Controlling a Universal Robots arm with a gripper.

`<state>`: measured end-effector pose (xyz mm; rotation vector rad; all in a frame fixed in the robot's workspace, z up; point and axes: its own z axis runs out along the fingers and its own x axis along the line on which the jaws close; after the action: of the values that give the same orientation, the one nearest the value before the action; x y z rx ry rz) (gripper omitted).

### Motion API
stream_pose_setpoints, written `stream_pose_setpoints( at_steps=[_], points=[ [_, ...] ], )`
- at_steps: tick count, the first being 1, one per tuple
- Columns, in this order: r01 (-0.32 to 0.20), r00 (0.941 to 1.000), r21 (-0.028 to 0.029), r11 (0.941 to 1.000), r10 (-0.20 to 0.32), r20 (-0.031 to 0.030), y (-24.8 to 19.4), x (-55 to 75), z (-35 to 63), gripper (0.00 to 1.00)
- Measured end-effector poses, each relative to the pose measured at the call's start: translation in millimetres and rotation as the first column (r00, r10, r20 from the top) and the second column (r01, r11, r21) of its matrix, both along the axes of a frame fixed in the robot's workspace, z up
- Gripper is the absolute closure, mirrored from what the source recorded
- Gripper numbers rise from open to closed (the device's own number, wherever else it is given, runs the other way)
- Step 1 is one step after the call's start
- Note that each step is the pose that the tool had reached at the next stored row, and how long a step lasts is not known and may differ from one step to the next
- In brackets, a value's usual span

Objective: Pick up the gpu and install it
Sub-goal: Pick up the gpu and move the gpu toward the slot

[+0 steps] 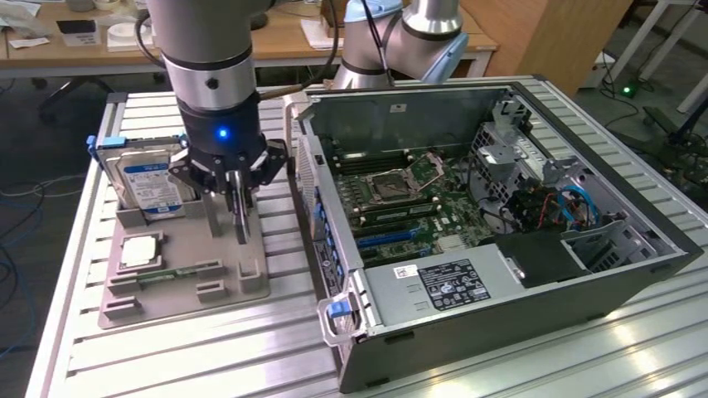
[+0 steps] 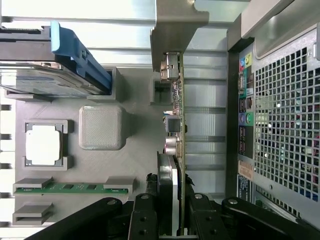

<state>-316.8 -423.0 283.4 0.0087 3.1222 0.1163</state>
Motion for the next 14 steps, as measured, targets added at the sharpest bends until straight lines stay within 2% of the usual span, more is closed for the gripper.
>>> stream_pose_setpoints(
  at_steps=[14],
  points=[
    [0.000, 1.0000, 0.0000, 1.0000, 0.000, 0.0000, 0.0, 0.0, 13.1, 0.71]
  ],
)
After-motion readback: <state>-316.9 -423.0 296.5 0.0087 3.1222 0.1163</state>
